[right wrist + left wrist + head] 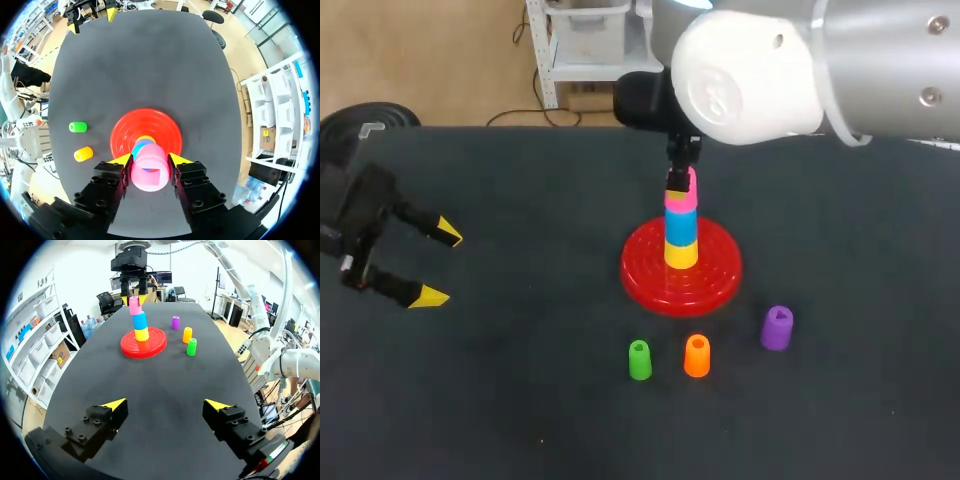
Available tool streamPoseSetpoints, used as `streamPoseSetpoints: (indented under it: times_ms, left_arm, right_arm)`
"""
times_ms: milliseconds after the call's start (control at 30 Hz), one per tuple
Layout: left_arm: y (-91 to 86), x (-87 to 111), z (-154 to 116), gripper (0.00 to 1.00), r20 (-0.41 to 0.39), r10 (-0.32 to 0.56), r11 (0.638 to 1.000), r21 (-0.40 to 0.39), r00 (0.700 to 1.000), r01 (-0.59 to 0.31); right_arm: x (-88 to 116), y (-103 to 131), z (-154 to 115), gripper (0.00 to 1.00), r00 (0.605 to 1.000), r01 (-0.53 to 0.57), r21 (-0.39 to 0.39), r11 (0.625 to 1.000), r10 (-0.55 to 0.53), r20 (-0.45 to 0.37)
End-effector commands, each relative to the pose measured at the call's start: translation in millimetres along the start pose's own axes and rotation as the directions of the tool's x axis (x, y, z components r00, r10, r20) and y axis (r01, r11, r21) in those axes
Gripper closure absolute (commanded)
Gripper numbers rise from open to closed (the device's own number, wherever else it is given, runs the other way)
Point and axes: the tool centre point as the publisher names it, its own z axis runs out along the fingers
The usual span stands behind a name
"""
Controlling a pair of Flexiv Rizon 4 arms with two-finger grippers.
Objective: Pick up and stack the cylinders on the red base in this order: pink,purple,orange,green
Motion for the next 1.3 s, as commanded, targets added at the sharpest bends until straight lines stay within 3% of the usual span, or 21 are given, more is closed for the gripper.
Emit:
streamPoseSetpoints:
  times_ms: [33,367,1300]
  left_arm:
    - [0.2,1.2,0.3,0.0,0.003,0.002,1.0,-0.001,1.0,-0.002]
    - [0.2,1.2,0.3,0.0,0.003,0.002,1.0,-0.001,1.0,-0.002]
    - [0.2,1.2,0.3,0.0,0.003,0.002,1.0,-0.001,1.0,-0.002]
  right_arm:
    - [-2.5,1.9,4.2,1.0,1.0,0.003,-0.002,1.0,-0.003,-0.001]
    - [-3.8,12.5,-3.1,1.0,1.0,0.009,0.019,1.0,-0.009,0.0]
    - [2.7,7.2,5.1,1.0,1.0,-0.002,-0.017,1.0,0.002,-0.01]
